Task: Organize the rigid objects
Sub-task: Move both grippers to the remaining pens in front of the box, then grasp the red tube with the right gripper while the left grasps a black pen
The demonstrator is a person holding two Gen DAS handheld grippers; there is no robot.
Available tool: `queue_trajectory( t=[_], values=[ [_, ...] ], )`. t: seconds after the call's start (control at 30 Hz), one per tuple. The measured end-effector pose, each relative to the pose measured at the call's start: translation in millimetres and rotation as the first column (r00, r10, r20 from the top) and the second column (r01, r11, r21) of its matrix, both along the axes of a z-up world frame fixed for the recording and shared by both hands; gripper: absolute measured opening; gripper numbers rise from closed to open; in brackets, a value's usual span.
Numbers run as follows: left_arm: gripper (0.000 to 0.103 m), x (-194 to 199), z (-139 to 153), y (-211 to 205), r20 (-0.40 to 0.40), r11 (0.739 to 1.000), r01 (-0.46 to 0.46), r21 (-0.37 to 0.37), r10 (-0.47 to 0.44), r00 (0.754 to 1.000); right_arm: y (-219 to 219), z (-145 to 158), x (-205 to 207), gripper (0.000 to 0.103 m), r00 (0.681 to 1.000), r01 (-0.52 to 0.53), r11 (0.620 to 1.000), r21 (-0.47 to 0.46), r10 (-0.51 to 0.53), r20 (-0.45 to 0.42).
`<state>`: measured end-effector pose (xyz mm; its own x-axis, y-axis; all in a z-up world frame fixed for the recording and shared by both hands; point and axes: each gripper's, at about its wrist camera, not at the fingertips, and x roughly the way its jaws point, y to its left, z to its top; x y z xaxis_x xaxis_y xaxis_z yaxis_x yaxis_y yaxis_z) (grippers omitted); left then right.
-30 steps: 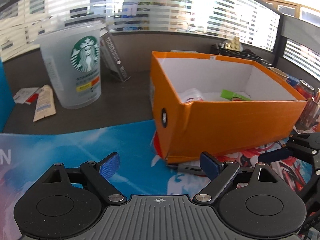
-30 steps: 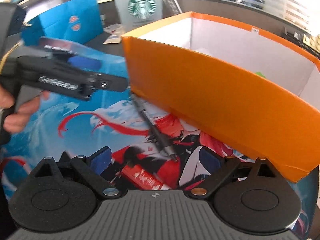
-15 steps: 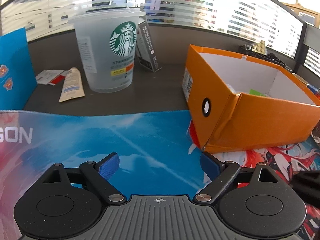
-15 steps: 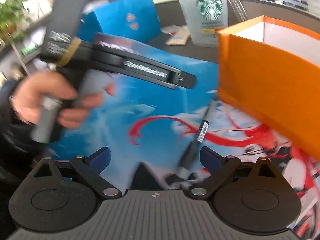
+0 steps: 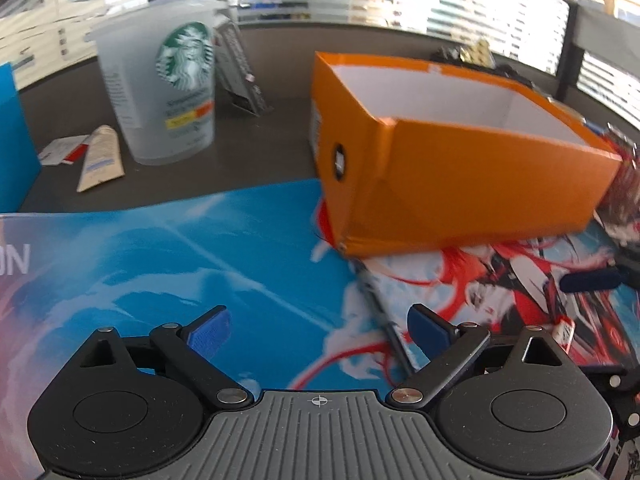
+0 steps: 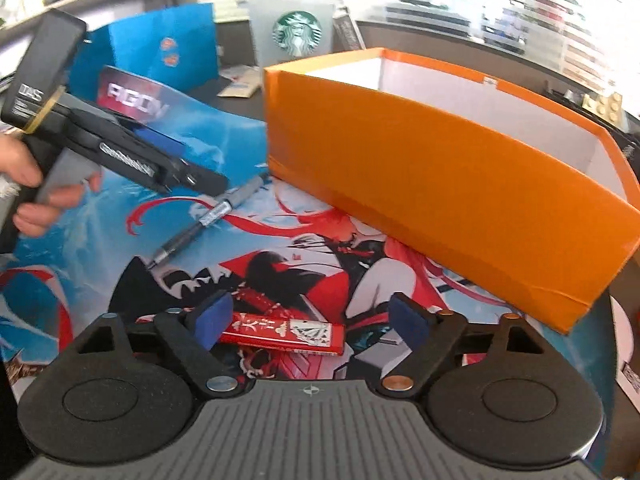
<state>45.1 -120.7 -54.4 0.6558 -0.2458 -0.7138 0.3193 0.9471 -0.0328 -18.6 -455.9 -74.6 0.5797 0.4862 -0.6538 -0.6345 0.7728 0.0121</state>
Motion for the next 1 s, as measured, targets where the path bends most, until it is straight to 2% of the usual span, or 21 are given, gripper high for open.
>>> queue_trajectory(
  t=[0.17, 0.3, 0.4, 0.53, 0.67, 0.83, 1.0],
  values=[
    [0.097, -4, -8, -14, -0.020, 0.999, 0.010, 0.038, -0.010, 1.000, 3, -3, -12, 0.078, 0.987, -0.131, 0.991, -0.030, 0.133, 0.090],
    [0.102, -6, -11, -19, -0.006, 0.999, -0.006, 0.051, 0.006, 1.000, 13, -2, -9, 0.079, 0.992, -0.108, 0.994, 0.006, 0.107, 0.067],
    [0.103, -5, -12, -21, 0.000, 0.999, -0.018, 0.050, 0.018, 1.000, 20, 0, -18, 0.079, 0.990, -0.105, 0.994, 0.041, 0.100, 0.096],
    [0.103, -3, -12, -24, 0.008, 0.998, -0.028, 0.049, 0.028, 1.000, 38, -4, -32, 0.082, 0.979, -0.149, 0.989, 0.000, 0.148, 0.140],
    [0.103, -4, -13, -25, 0.021, 0.998, -0.032, 0.047, 0.031, 0.999, 40, -12, -36, 0.082, 0.981, -0.113, 0.992, -0.063, 0.121, 0.152],
    [0.103, -7, -14, -24, 0.031, 0.998, -0.033, 0.045, 0.031, 0.999, 14, -13, -35, 0.083, 0.992, -0.039, 0.999, -0.034, 0.042, 0.116],
    [0.103, -9, -14, -22, 0.038, 0.999, -0.024, 0.042, 0.023, 0.999, -15, -12, -37, 0.088, 0.989, 0.078, 0.994, -0.074, -0.068, 0.129]
  ],
)
